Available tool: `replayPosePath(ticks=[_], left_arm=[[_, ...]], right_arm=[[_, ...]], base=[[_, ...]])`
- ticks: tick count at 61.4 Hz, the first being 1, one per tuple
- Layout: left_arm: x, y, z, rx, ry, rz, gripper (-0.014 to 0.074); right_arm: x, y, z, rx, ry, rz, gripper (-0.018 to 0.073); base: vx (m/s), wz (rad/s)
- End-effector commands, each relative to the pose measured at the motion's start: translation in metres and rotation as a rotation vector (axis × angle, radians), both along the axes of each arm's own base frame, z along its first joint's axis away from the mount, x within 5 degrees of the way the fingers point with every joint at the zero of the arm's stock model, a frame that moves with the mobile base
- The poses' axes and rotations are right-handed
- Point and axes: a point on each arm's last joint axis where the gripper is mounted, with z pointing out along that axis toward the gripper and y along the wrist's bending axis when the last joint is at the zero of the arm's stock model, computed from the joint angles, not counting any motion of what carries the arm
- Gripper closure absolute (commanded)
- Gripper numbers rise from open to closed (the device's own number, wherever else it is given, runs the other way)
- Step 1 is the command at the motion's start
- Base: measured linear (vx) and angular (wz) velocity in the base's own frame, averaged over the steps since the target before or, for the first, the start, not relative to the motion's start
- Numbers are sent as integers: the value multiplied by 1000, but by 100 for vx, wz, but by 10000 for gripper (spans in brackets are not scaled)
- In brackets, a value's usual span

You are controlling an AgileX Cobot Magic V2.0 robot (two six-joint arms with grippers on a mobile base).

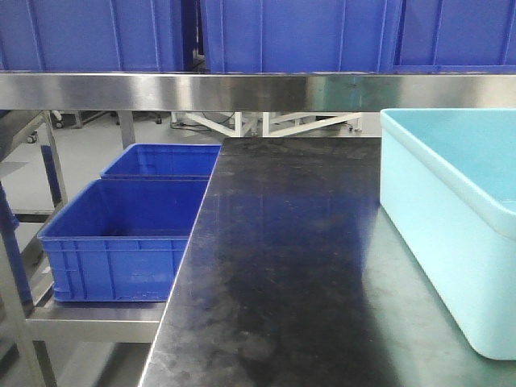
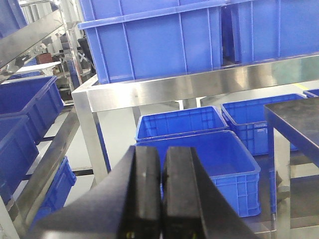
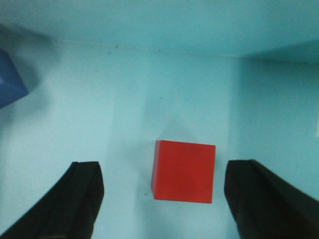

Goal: Pick red cube and place on left shelf
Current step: 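Close the right gripper around the red cube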

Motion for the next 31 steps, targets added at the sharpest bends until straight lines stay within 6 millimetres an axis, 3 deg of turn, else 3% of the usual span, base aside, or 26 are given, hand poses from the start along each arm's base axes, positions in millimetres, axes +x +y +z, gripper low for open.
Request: replayPosePath(ticks=[1,15,31], left_arm=[[1,0,0,-8,-60,0,491],[1,0,0,-8,-60,0,491],[1,0,0,-8,-60,0,491]], right_arm=[[7,-5,18,-12,-108,-5,-47],[10,-5,19,-11,-133,-3,-47],[17,-5,6,-12,-86,-2,-47]], base=[[0,0],[0,0],[0,0]])
